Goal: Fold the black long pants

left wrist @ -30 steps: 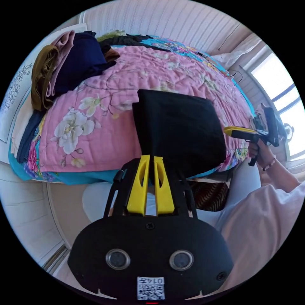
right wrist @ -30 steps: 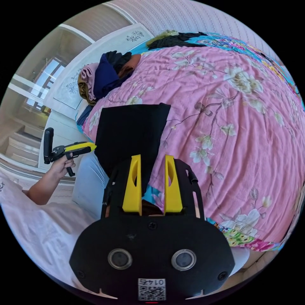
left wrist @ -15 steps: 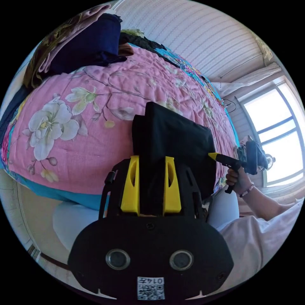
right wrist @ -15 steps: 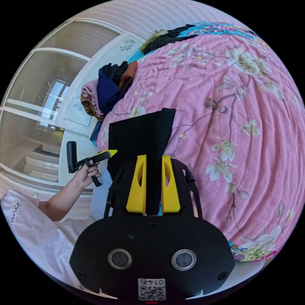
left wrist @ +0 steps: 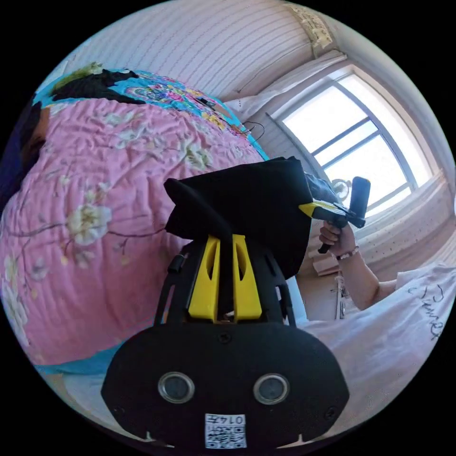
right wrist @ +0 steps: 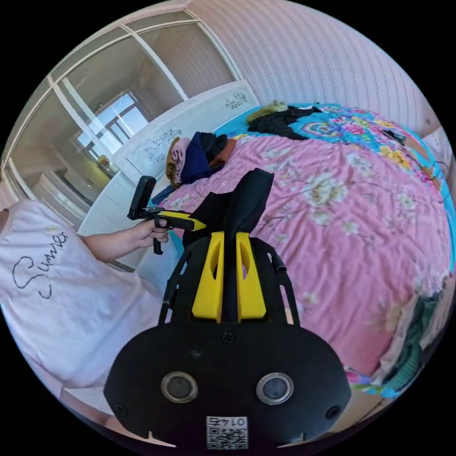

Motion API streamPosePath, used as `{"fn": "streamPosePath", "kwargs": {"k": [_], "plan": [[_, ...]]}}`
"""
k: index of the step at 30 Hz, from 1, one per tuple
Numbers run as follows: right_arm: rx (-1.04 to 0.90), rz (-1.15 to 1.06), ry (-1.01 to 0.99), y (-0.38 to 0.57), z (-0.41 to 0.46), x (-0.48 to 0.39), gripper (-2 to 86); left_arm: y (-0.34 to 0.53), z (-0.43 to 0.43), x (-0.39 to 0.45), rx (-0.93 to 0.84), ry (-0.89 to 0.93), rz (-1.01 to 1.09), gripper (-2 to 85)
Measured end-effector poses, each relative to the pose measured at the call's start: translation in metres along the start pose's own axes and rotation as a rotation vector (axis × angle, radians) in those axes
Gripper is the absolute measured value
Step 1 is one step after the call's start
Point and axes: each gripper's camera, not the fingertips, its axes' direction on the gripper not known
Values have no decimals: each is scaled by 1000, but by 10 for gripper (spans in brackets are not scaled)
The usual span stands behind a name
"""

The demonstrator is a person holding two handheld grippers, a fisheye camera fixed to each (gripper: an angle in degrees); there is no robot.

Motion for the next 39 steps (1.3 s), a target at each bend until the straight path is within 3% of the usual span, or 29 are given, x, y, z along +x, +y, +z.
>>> {"fn": "streamPosePath", "kwargs": {"k": [5,9,12,15,19,23,28,31,35,39], "plan": [[40,139,295,17,-167,36,39,-100,94,138,1,269,234,43],[89,430,592,22,-306,85,68,-192,170,271,17,417,299,54],[68,688,788,41,-342,136,112,-224,237,332,-28,311,326,62],[-33,840,754,68,-316,179,133,-221,294,356,-164,184,347,58],[-56,857,746,86,-277,190,143,-197,300,355,-183,170,394,53],[30,771,787,83,-260,163,144,-169,271,334,-159,90,451,50],[64,687,826,68,-241,118,151,-141,209,308,-132,120,475,50],[220,568,776,65,-219,61,161,-101,136,278,-31,88,549,50],[242,316,629,55,-118,-21,157,-7,23,211,81,-226,599,51],[71,120,358,34,34,-85,119,97,-87,131,136,-557,376,53]]}}
